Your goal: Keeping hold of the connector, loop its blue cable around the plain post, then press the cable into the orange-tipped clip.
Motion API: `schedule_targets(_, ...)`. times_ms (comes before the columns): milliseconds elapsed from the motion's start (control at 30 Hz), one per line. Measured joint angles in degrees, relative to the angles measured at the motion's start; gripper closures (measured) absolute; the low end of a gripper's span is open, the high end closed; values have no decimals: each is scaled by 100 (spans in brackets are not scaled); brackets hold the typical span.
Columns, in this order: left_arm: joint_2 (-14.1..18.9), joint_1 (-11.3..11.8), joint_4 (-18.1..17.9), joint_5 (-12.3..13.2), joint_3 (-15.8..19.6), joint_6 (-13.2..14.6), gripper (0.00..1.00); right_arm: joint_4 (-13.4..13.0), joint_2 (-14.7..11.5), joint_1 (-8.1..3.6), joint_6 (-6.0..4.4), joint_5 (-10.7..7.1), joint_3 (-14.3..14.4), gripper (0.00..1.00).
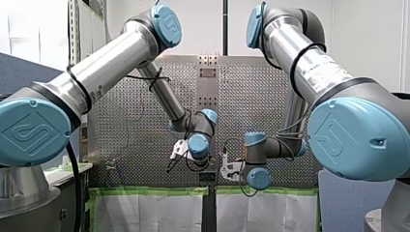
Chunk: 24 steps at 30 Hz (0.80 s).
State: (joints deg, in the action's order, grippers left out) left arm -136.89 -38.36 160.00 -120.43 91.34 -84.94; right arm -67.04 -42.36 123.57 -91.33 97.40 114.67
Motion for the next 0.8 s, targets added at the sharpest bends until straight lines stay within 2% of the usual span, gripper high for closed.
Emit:
schedule_targets(67,112,11,-100,77,108,-87,0,-7,1,0,14,5,-5,100)
schedule_targets(167,268,10,-253,147,255,-63,0,-10,2,-2,34,6,-7,100)
schedule_targets(333,404,-49,-522,228,348,161,0,-8,3,15,72,1,-15,100)
schedule_targets(467,418,-93,-737,414,355,393,0,3,3,38,125,-12,-16,100)
schedule_targets(600,405,-102,-802,596,356,515,0,12,3,47,151,-27,-18,100)
schedule_targets(800,378,-77,-739,633,356,558,0,16,2,64,157,-70,-18,100)
